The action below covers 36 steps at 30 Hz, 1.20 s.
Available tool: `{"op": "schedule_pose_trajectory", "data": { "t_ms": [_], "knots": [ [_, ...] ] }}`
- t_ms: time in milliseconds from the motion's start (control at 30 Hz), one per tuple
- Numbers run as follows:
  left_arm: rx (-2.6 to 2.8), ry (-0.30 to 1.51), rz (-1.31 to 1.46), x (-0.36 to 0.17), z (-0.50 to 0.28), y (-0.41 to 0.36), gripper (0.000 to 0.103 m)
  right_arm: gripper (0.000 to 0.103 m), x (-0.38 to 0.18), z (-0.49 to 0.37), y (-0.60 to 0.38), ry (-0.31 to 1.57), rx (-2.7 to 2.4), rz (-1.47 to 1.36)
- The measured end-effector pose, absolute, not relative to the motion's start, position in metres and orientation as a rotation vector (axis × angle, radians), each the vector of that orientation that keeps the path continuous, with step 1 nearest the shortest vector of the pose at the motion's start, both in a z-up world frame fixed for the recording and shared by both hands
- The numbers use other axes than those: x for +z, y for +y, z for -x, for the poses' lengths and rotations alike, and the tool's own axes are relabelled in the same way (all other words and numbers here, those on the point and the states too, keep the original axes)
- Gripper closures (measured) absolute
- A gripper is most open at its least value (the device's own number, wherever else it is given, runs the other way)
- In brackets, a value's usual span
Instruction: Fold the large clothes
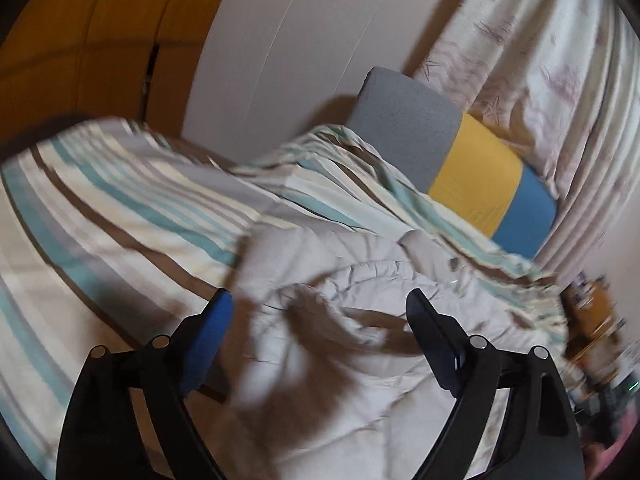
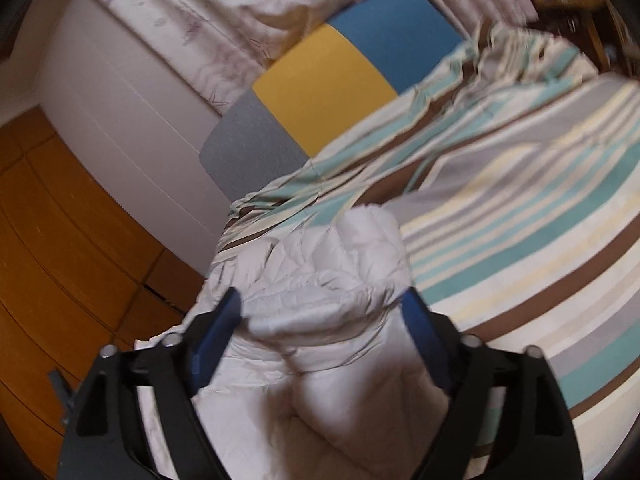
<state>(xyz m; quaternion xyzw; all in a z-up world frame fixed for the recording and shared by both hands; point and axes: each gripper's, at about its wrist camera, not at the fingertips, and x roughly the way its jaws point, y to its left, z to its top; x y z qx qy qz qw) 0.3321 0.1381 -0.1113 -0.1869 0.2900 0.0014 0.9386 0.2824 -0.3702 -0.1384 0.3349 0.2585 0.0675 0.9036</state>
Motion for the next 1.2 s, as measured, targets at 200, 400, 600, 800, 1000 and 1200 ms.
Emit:
{"op": "schedule_pose_trajectory", "data": {
  "t_ms": [200,400,600,800,1000,1200],
  "knots": [
    [-0.022,0.627,0.303,-0.13,-0.324,0.138,0.007,0.009,-0.149,-0.283,-0.363,0.628,0.118,-0.559],
    [-0.009,0.812,0.328,-0.169,-0.345,0.148,0.007,0.009,-0.197,-0.31,-0.353,0.883,0.149,-0.562],
    [-0.135,0.929,0.373,-0.192,-0.352,0.144,0.032,0.044,-0.212,-0.315,-0.347,0.941,0.229,-0.616],
    [-0.181,0.948,0.296,-0.192,-0.337,0.131,0.047,0.055,-0.208,-0.3,-0.347,0.976,0.261,-0.609],
    [-0.219,0.952,0.243,-0.191,-0.299,0.122,0.049,0.057,-0.201,-0.272,-0.352,0.986,0.275,-0.588],
    [-0.264,0.953,0.224,-0.193,-0.246,0.114,0.049,0.057,-0.201,-0.224,-0.368,1.0,0.286,-0.589]
  ]
}}
